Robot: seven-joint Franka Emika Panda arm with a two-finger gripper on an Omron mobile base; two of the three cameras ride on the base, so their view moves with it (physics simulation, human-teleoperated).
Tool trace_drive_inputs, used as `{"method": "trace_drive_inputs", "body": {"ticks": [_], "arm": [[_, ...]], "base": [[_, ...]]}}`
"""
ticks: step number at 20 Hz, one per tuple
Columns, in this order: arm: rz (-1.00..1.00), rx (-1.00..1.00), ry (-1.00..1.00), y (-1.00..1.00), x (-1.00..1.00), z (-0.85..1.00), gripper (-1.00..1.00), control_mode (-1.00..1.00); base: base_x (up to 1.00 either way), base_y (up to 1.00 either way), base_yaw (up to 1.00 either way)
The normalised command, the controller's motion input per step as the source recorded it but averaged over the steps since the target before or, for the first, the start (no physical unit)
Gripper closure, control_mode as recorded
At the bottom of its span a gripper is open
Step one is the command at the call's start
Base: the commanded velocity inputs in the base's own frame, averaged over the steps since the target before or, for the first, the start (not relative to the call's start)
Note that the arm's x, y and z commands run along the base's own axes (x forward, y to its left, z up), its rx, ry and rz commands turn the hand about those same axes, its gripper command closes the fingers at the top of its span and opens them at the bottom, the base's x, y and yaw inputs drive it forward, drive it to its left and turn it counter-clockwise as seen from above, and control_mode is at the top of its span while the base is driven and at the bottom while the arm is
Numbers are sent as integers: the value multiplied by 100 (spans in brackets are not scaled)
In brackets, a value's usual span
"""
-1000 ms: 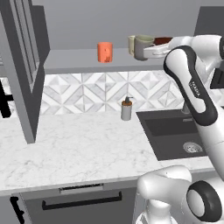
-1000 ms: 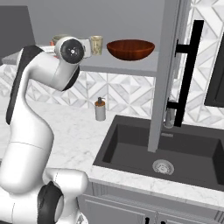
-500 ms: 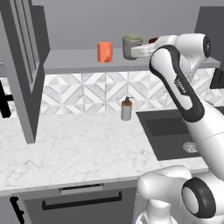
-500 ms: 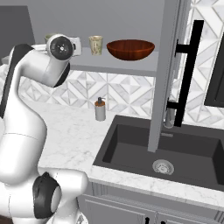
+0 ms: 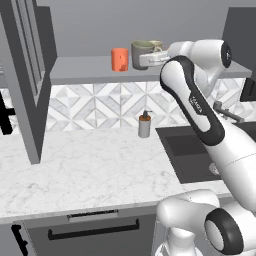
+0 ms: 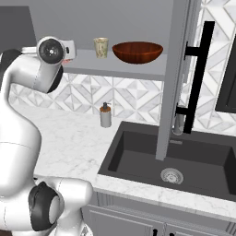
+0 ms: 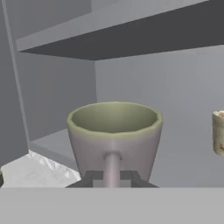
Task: Gather all objects into one cabinet and sort the glasses and bowls to opposite sides.
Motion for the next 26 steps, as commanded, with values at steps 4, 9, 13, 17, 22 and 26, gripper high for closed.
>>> {"method": "trace_drive_inputs", "body": {"ticks": [4, 9, 13, 17, 22, 26], "arm": [[0, 1, 13, 78, 0, -6, 100, -100], [0, 0, 12, 100, 19, -3, 100, -100], [-2, 0, 7, 100, 27, -1, 100, -100], [-29, -1, 1, 61, 71, -14, 100, -100], [-7, 0, 0, 7, 19, 0, 100, -100], [0, 0, 0, 0, 23, 0, 100, -100]], "base": [[0, 0, 0], [0, 0, 0], [0, 0, 0], [0, 0, 0], [0, 0, 0], [0, 0, 0]]}}
